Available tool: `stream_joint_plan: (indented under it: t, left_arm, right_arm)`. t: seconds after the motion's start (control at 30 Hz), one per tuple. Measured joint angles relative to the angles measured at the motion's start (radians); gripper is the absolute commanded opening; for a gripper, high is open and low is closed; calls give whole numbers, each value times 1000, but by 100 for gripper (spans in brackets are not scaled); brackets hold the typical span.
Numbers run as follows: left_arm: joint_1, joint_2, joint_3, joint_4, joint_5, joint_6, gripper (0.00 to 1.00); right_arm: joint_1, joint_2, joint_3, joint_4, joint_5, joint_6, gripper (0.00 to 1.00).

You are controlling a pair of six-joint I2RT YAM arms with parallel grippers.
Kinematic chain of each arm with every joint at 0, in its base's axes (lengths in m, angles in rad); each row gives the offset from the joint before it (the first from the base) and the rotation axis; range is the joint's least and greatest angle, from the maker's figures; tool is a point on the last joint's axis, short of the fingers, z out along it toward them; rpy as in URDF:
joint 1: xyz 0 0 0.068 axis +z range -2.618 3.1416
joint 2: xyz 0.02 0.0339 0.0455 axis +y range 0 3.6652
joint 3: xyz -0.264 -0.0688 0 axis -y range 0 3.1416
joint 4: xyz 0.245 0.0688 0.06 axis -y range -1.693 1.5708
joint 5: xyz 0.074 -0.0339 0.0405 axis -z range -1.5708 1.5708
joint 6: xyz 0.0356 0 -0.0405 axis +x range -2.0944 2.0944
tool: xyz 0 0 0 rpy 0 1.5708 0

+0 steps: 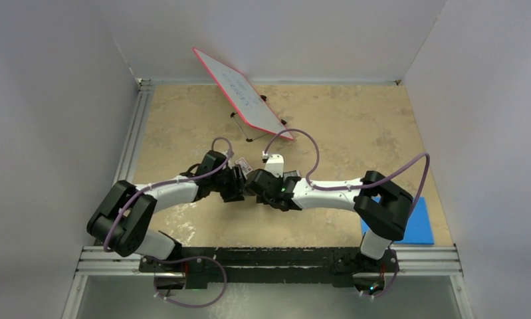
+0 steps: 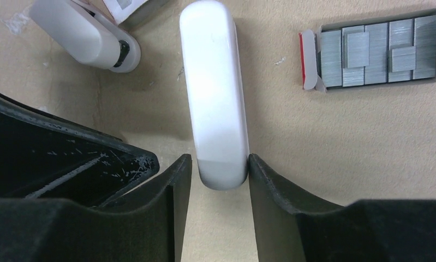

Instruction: Load the staples into the stapler

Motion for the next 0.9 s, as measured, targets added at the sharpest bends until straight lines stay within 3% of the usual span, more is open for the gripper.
stream_joint_plan:
  t: [0.27, 0.63, 0.9]
  left_arm:
    - [0, 19, -2, 18, 12, 0, 40]
    - [1, 82, -30, 158, 164, -11, 37]
    - [1, 95, -34, 189, 186, -32, 30]
  right_arm:
    - [0, 0, 8, -10, 11, 6, 19]
    - [-34, -123, -28, 19, -106, 56, 13]
    - [-71, -140, -63, 51, -191, 95, 12]
